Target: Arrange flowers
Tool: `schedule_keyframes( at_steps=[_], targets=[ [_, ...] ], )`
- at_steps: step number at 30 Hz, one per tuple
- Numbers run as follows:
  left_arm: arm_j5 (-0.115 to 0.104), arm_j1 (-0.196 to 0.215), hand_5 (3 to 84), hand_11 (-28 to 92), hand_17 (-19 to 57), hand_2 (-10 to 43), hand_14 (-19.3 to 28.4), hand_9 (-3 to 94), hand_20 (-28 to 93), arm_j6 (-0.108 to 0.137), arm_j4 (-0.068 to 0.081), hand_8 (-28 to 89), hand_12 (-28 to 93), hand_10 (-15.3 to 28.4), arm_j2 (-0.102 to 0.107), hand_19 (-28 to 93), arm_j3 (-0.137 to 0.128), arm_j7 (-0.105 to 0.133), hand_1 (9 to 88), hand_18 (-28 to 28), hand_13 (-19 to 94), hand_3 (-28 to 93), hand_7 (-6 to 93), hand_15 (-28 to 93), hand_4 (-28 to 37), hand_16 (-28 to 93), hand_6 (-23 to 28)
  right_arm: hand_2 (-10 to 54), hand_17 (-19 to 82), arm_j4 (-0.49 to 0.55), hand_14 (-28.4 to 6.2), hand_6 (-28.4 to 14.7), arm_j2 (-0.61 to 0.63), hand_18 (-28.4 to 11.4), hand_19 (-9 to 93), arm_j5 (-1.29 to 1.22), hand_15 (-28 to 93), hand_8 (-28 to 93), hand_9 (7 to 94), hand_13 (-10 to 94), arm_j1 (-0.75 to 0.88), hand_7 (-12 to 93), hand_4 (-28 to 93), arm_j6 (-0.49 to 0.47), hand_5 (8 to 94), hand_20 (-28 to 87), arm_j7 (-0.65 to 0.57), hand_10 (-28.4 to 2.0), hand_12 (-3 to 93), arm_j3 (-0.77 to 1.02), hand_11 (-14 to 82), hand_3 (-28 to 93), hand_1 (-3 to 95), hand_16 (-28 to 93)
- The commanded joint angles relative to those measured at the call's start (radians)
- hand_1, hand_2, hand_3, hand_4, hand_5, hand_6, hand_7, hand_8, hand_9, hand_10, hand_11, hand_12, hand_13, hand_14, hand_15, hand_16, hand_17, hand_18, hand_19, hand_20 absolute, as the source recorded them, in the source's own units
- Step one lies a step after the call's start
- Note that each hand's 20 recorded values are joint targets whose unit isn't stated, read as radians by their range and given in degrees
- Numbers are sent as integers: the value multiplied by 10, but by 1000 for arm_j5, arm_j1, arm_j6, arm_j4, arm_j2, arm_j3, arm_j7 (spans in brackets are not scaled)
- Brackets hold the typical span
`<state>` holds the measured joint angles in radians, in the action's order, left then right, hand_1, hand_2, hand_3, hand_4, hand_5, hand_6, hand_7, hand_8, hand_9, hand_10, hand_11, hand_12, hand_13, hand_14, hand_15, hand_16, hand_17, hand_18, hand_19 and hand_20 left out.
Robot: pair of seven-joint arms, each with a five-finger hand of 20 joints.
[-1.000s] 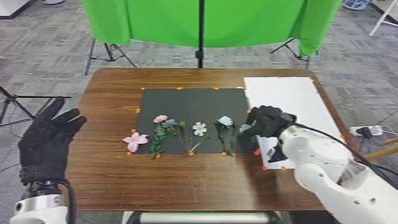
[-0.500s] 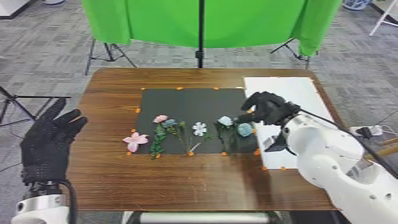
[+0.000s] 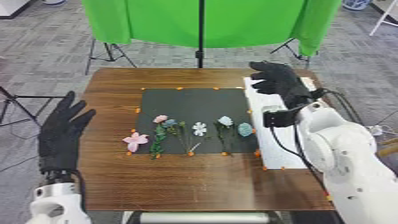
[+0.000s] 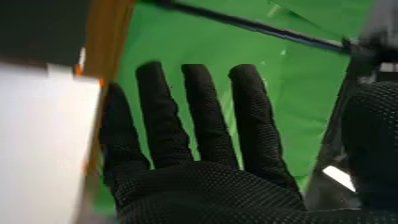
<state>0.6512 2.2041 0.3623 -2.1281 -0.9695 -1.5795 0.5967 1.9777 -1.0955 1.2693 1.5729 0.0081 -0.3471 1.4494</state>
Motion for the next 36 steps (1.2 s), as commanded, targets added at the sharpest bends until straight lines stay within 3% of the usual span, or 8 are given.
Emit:
schedule_keyframes(
  at_steps=[1, 3, 6, 10, 17, 20, 28, 36],
  targets=[
    [-30, -5, 319, 179, -90, 74, 193, 295, 251, 3, 48, -80, 131, 141, -4, 390, 20, 34, 207, 216, 215, 750, 83, 386, -281, -24, 32, 51, 26, -55, -204, 36, 7, -236, 393, -229, 145, -112, 427, 326, 131, 97, -283, 52, 393, 167, 134, -128, 126, 1, 67, 727, 144, 190],
    [-5, 1, 314, 177, -92, 75, 189, 295, 245, -1, 51, -80, 133, 140, -29, 387, 2, -3, 204, 215, 212, 748, 84, 376, -282, -19, 27, 57, 26, -58, -203, 46, 8, -234, 387, -198, 135, -113, 412, 322, 141, 96, -283, 83, 362, 165, 144, -125, 128, -13, 61, 720, 141, 201],
    [0, 4, 308, 175, -94, 77, 189, 295, 239, -4, 52, -82, 133, 140, -42, 383, 2, 1, 196, 213, 208, 746, 83, 371, -282, -14, 23, 77, 19, -44, -202, 56, -65, -228, 390, -202, 134, -116, 386, 310, 183, 106, -283, 77, 305, 170, 150, -122, 133, 16, 62, 712, 125, 218],
    [72, 1, 290, 169, -96, 78, 189, 292, 236, -33, 53, -81, 133, 138, -82, 384, -12, -66, 191, 212, 202, 746, 82, 368, -282, -7, 15, 87, 3, -33, -197, 70, -107, -225, 386, -188, 126, -118, 361, 289, 216, 114, -283, 102, 263, 170, 176, -118, 137, 33, 65, 713, 114, 229],
    [58, 18, 288, 178, -97, 79, 200, 296, 242, -57, 49, -81, 141, 146, -95, 399, -31, -76, 190, 213, 204, 745, 85, 402, -283, 6, 17, 88, -3, -30, -194, 67, -109, -225, 392, -193, 138, -118, 364, 291, 226, 115, -283, 139, 277, 178, 200, -116, 142, 69, 69, 718, 111, 242],
    [76, 21, 290, 185, -97, 79, 204, 299, 248, -64, 48, -82, 143, 148, -107, 407, -41, -98, 190, 216, 207, 744, 84, 414, -283, 5, 18, 88, -4, -31, -194, 69, -103, -227, 396, -184, 143, -118, 366, 295, 212, 116, -283, 130, 281, 182, 186, -116, 141, 55, 69, 722, 109, 243],
    [69, 12, 295, 213, -96, 79, 208, 309, 256, -90, 56, -78, 151, 160, -83, 417, -50, -130, 190, 221, 210, 745, 88, 436, -283, -2, 25, 81, -2, -31, -193, 65, -88, -226, 401, -182, 162, -116, 371, 302, 214, 112, -283, 90, 292, 188, 158, -117, 143, 63, 72, 727, 107, 244],
    [34, 6, 299, 225, -96, 78, 211, 309, 261, -97, 57, -78, 150, 164, -78, 423, -46, -119, 191, 228, 209, 742, 87, 448, -283, -11, 31, 79, -1, -34, -194, 65, -93, -228, 406, -192, 188, -112, 376, 309, 202, 108, -283, 81, 298, 195, 168, -121, 143, 68, 76, 723, 110, 232]
  ],
)
